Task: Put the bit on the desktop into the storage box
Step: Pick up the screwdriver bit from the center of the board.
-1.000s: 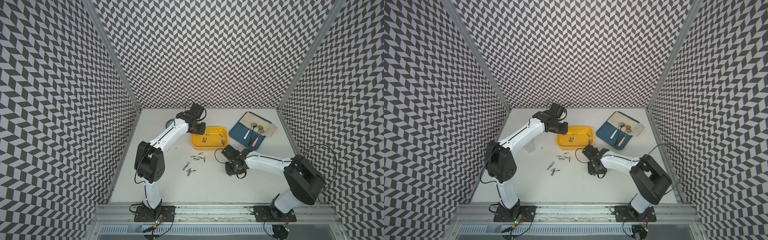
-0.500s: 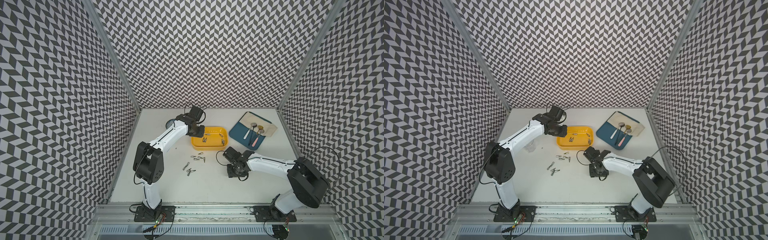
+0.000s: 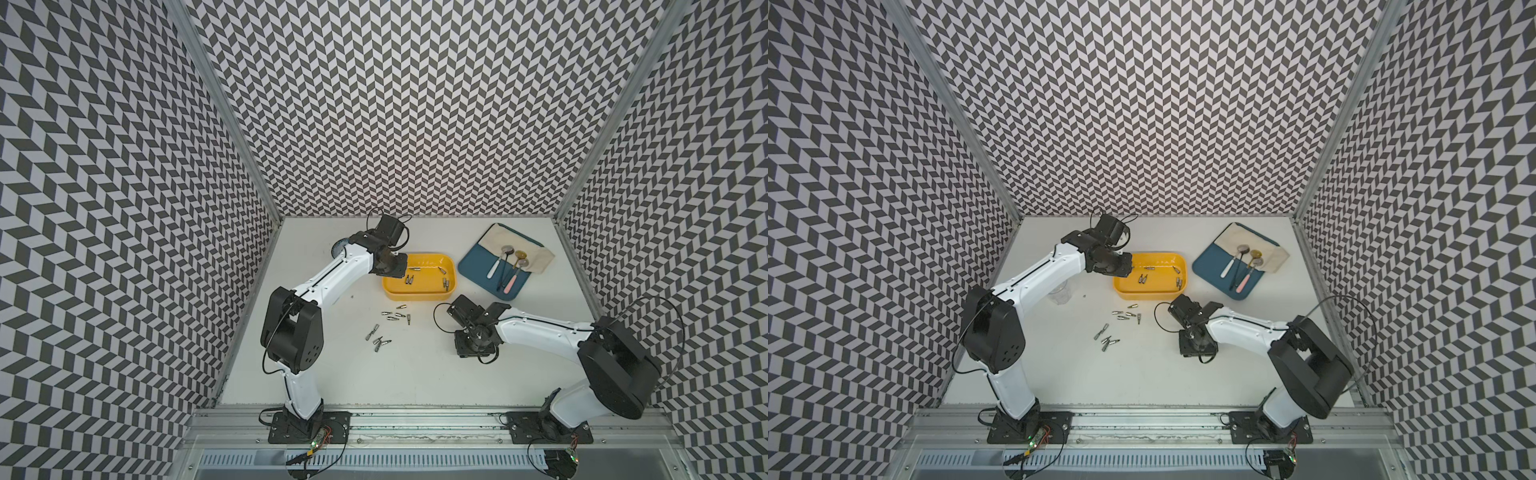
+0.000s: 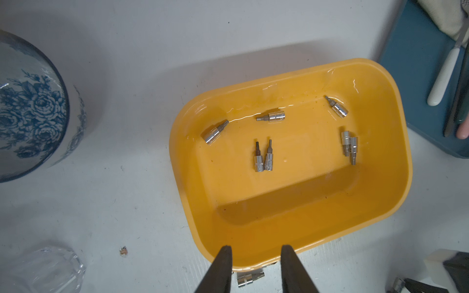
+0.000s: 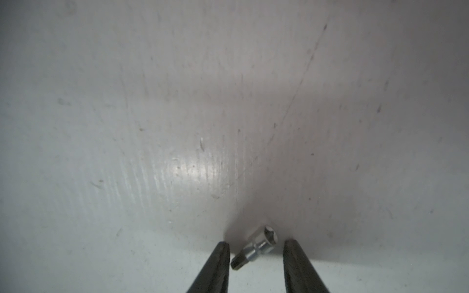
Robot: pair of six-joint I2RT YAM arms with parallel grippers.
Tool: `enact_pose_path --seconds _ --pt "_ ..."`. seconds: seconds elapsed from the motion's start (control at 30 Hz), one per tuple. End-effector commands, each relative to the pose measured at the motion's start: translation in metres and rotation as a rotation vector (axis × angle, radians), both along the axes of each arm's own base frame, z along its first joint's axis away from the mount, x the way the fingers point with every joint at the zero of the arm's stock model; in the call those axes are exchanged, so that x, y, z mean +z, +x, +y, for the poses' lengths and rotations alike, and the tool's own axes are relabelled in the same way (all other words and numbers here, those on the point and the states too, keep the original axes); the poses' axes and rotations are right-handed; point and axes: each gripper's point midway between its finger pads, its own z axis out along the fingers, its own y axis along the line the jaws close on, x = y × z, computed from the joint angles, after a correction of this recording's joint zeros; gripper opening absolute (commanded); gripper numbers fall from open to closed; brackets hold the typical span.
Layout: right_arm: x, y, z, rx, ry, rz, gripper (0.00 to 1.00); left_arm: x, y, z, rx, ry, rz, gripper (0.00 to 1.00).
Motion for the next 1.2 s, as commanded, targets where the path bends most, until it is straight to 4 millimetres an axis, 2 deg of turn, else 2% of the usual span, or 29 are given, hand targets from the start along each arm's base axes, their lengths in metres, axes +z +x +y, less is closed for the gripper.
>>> enact_pose_path --seconds 0.0,0.2,0.63,0.73,0.97,1.07,1.17 --pt "-0.005 0.001 0.004 0.015 -0.003 0.005 0.36 0.022 -0.004 0.006 0.02 -0.025 -0.052 0.36" --pt "-0.007 0.001 0.004 0.016 -0.007 0.006 0.31 0.018 -0.021 0.016 0.034 -0.032 -0.044 0.36" --pt "-0.011 0.007 0.008 0.033 -0.02 0.003 0.22 -0.005 -0.067 0.035 0.061 -0.047 0.019 0.36" --pt "-0.011 0.008 0.008 0.038 -0.023 0.003 0.18 -0.012 -0.08 0.041 0.073 -0.048 0.037 0.36" --pt "-0.013 0.007 0.007 0.051 -0.03 0.006 0.06 -0.015 -0.1 0.049 0.108 -0.073 0.062 0.37" --pt "-0.007 0.012 0.01 0.053 -0.026 -0.01 0.0 -0.018 -0.108 0.049 0.114 -0.075 0.078 0.37" --pt "0.013 0.022 0.016 0.053 -0.008 -0.057 0.0 -0.022 -0.115 0.049 0.124 -0.078 0.092 0.37"
